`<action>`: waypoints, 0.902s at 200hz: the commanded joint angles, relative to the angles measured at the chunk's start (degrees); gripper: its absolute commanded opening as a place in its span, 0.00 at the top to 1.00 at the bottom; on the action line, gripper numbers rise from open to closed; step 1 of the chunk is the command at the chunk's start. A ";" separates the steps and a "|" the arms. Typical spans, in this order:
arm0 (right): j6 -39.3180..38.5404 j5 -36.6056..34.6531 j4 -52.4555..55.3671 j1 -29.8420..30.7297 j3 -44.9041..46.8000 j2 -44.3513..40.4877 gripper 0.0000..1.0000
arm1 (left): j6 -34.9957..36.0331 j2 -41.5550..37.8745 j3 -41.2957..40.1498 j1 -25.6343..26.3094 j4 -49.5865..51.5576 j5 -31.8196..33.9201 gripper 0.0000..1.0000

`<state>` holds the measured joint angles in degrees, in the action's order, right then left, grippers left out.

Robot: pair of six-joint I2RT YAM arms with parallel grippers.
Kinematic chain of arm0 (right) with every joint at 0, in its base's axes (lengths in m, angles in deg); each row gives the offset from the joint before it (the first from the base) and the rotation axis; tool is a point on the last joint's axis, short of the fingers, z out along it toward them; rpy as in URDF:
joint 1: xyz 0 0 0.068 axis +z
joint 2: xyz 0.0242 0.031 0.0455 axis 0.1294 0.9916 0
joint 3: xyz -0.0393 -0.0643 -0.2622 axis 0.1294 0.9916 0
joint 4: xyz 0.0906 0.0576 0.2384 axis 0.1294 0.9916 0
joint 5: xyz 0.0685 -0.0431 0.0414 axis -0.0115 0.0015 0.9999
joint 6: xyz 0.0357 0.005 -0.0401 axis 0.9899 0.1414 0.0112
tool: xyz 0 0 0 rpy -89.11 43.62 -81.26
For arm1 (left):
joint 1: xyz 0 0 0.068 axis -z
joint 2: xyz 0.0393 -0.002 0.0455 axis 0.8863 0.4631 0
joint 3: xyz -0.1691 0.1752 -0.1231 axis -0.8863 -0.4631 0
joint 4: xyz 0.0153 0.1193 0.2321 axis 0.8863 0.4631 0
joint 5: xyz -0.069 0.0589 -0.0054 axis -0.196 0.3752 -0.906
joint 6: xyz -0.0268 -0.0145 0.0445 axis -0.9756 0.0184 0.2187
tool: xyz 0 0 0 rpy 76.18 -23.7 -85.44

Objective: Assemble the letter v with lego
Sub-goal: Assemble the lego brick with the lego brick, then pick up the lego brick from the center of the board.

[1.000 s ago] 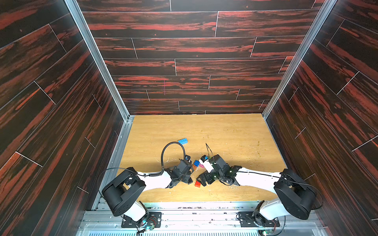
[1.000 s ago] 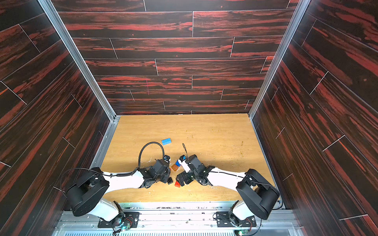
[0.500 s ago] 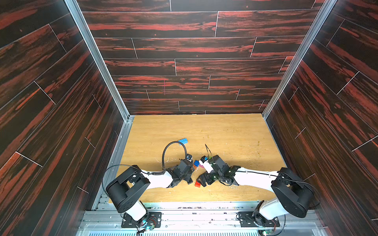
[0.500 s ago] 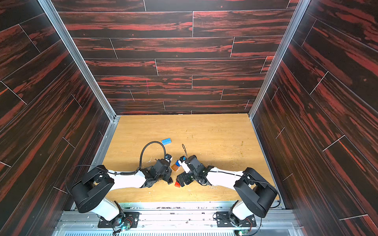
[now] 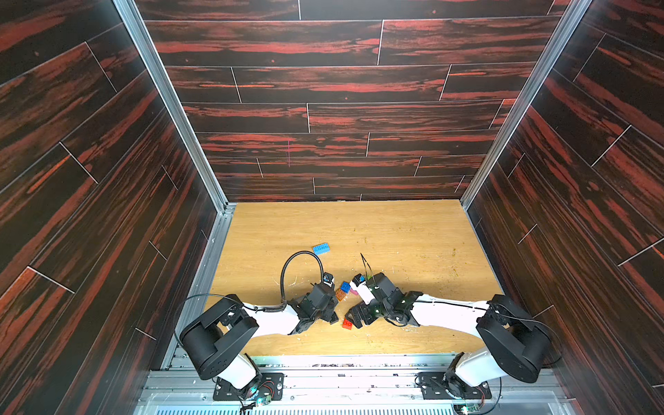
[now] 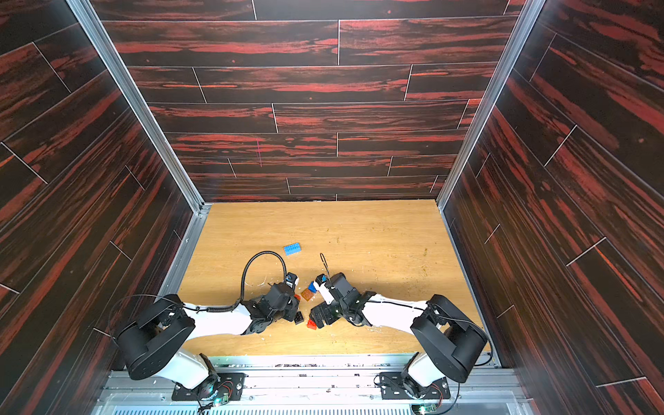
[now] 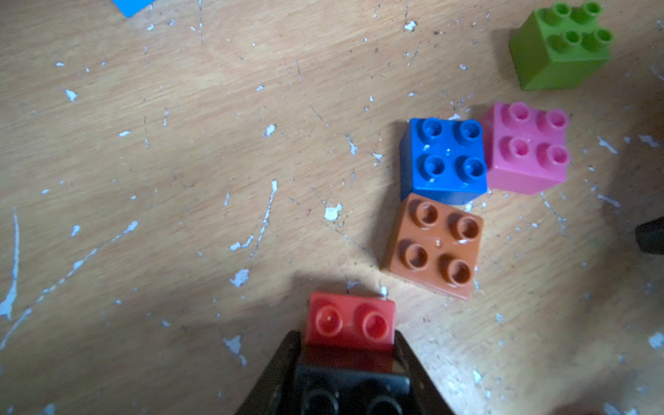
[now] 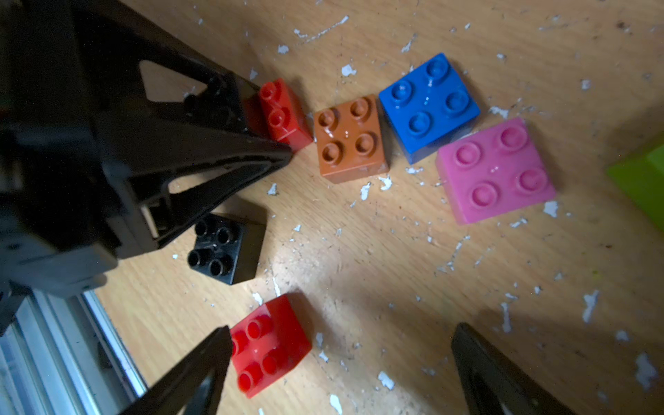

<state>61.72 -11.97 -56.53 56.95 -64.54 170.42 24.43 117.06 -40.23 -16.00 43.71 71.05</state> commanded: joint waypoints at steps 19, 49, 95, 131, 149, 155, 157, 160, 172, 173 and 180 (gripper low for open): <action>0.40 -0.17 0.76 0.42 0.07 -0.35 0.02 | -1.16 2.62 -1.82 0.10 7.57 -2.56 0.61; 0.52 -0.17 0.63 0.47 0.07 -0.04 0.01 | -1.84 2.02 -2.74 0.11 7.18 -2.67 0.62; 0.55 -0.08 0.44 0.58 0.07 0.01 0.02 | -2.61 1.35 -3.49 0.16 7.00 -3.17 0.66; 0.61 -0.56 0.54 0.58 0.07 -0.08 0.02 | -2.87 0.76 -2.71 0.15 8.19 -3.38 0.77; 0.69 -1.24 0.84 0.58 -0.49 0.18 0.02 | -2.06 -0.17 -0.42 0.15 11.50 -2.94 0.85; 0.58 -1.31 1.02 0.59 -0.86 0.34 0.01 | -1.61 -0.69 0.55 0.16 12.64 -2.88 0.85; 0.63 -1.38 1.12 0.58 -1.02 0.42 0.02 | -1.44 -0.86 0.86 0.12 13.06 -2.86 0.84; 0.59 -1.53 1.29 0.58 -1.26 0.51 0.02 | -1.18 -1.16 1.50 0.11 13.69 -2.78 0.84; 0.30 -1.73 1.74 0.58 -2.35 0.84 0.02 | 0.38 -2.56 4.15 0.17 16.69 -2.19 0.84; 0.30 -1.74 1.80 0.62 -2.55 0.87 0.02 | 0.55 -2.72 4.37 0.17 16.97 -2.08 0.84; 0.01 -1.91 2.26 0.58 -3.21 1.05 0.02 | 1.77 -3.55 6.23 0.01 18.98 -1.47 0.84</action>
<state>62.03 -12.93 -56.07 56.99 -64.92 170.45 23.34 116.01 -37.91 -16.00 50.05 70.26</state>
